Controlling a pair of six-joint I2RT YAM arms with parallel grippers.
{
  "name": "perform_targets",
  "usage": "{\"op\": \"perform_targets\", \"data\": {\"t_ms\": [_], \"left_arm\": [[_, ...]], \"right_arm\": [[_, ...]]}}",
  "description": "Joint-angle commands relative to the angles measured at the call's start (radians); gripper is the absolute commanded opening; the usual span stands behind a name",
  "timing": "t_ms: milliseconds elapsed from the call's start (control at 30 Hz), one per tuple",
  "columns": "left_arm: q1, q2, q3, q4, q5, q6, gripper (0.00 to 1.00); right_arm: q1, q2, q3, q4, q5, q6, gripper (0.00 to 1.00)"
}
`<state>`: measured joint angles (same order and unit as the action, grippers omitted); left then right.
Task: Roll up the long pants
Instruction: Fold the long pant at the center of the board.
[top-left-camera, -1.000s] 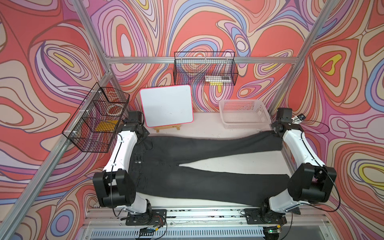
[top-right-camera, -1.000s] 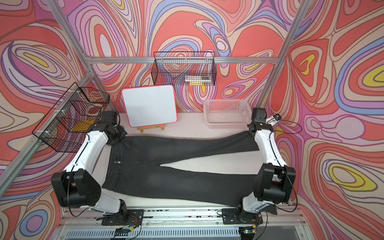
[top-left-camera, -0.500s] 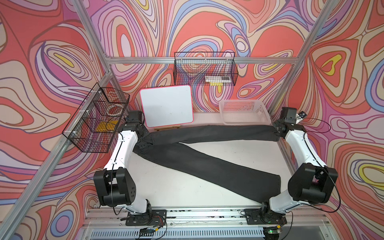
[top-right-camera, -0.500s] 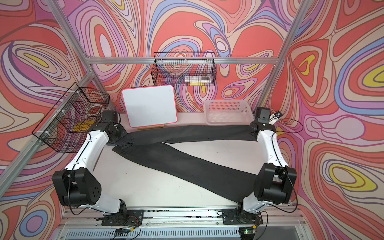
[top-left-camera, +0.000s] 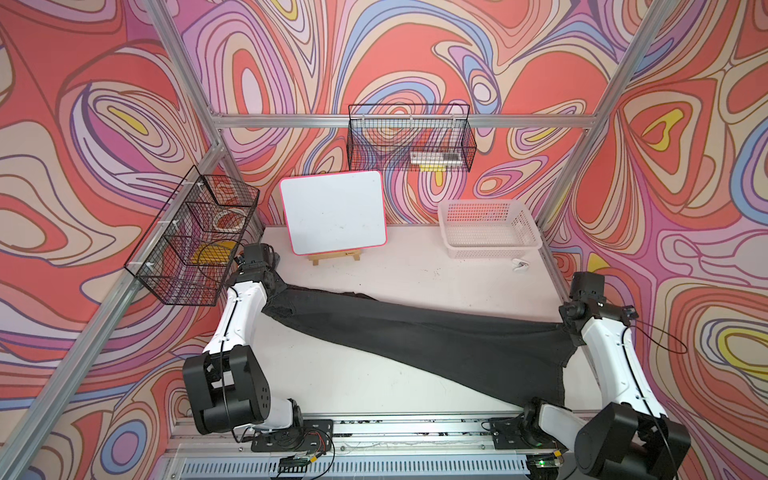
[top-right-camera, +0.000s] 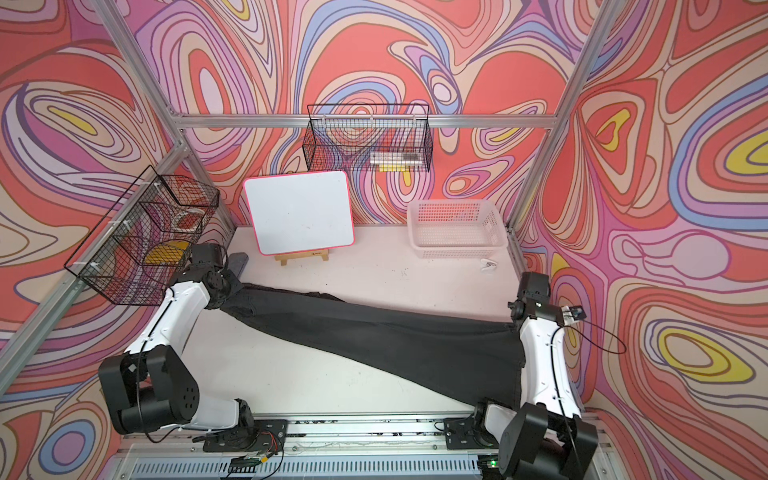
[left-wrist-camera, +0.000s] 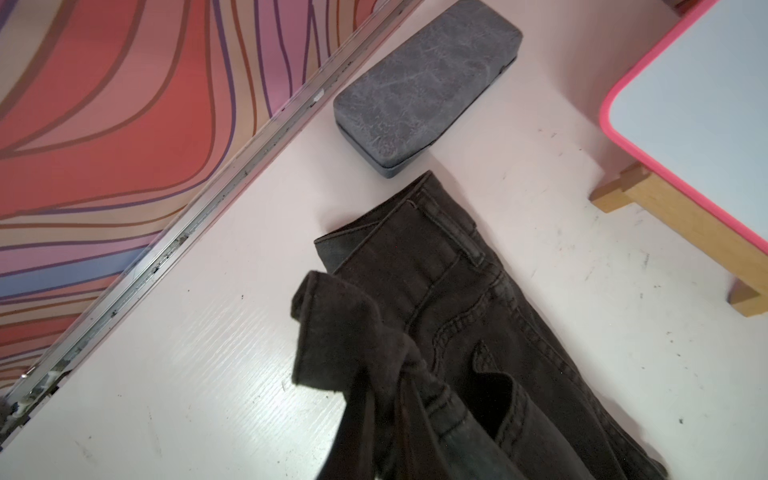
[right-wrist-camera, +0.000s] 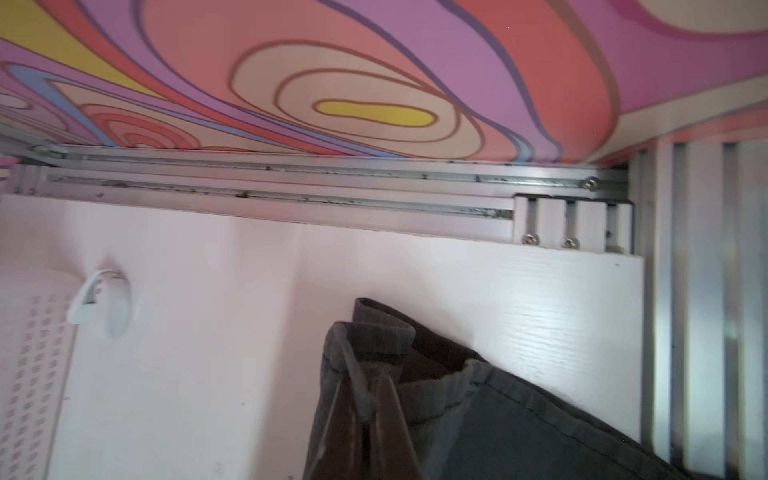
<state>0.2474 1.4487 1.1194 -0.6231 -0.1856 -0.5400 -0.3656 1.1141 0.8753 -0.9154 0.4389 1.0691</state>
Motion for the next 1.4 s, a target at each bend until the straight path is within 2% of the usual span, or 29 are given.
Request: {"op": "perform_targets", "data": {"t_ms": [0, 67, 133, 167, 200, 333, 400, 500, 567, 667, 700, 767, 800, 867, 933, 1067, 1133, 1233, 1367], "left_arm": [[0.052, 0.006, -0.022, 0.09, -0.137, -0.032, 0.0], [0.068, -0.009, -0.06, 0.125, -0.132, -0.028, 0.04], [0.083, -0.007, -0.084, 0.146, -0.119, -0.024, 0.19], [0.09, 0.002, -0.093, 0.153, -0.107, -0.02, 0.23], [0.095, 0.011, -0.091, 0.146, -0.107, -0.027, 0.24], [0.109, 0.032, -0.083, 0.146, -0.113, -0.054, 0.26], [0.114, 0.033, -0.078, 0.162, -0.094, -0.062, 0.27], [0.114, 0.036, -0.046, 0.152, -0.063, -0.069, 0.27], [0.113, 0.042, -0.014, 0.138, -0.041, -0.061, 0.26], [0.094, 0.053, 0.02, 0.141, 0.057, -0.005, 0.21], [0.074, 0.058, 0.03, 0.137, 0.084, 0.017, 0.2], [-0.003, 0.078, 0.052, 0.113, 0.121, 0.075, 0.2], [-0.049, 0.093, 0.063, 0.099, 0.145, 0.107, 0.2], [-0.126, 0.113, 0.078, 0.07, 0.184, 0.144, 0.2], [-0.181, 0.133, 0.074, 0.049, 0.193, 0.156, 0.2], [-0.195, 0.189, 0.066, 0.034, 0.235, 0.139, 0.2], [-0.198, 0.234, 0.09, 0.014, 0.245, 0.135, 0.23], [-0.2, 0.292, 0.119, -0.008, 0.22, 0.131, 0.24], [-0.2, 0.341, 0.117, 0.017, 0.212, 0.107, 0.35]], "right_arm": [[-0.009, -0.032, -0.032, -0.104, 0.12, 0.099, 0.02], [-0.008, -0.063, -0.044, -0.134, 0.129, 0.117, 0.11], [-0.009, -0.083, -0.039, -0.152, 0.134, 0.1, 0.33], [-0.009, -0.082, -0.031, -0.181, 0.147, 0.107, 0.42], [-0.009, -0.08, -0.022, -0.197, 0.159, 0.099, 0.44], [-0.008, -0.067, 0.042, -0.257, 0.218, 0.064, 0.47], [-0.009, -0.062, 0.06, -0.223, 0.233, 0.009, 0.48], [-0.008, -0.015, 0.088, -0.184, 0.197, -0.039, 0.49], [-0.008, 0.018, 0.072, -0.025, 0.05, -0.228, 0.44], [0.039, 0.039, 0.059, 0.114, -0.113, -0.452, 0.43], [0.062, 0.039, 0.064, 0.112, -0.126, -0.473, 0.44], [0.069, 0.044, 0.062, 0.14, -0.298, -0.563, 0.45], [0.082, 0.054, 0.075, 0.11, -0.344, -0.571, 0.46], [0.124, 0.059, 0.064, 0.104, -0.472, -0.616, 0.46], [0.214, 0.069, 0.051, 0.092, -0.517, -0.617, 0.44], [0.452, 0.152, 0.06, 0.149, -0.542, -0.64, 0.45], [0.573, 0.24, 0.095, 0.183, -0.556, -0.658, 0.48], [0.654, 0.329, 0.114, 0.231, -0.551, -0.641, 0.49], [0.675, 0.369, 0.083, 0.288, -0.62, -0.609, 0.52]]}}
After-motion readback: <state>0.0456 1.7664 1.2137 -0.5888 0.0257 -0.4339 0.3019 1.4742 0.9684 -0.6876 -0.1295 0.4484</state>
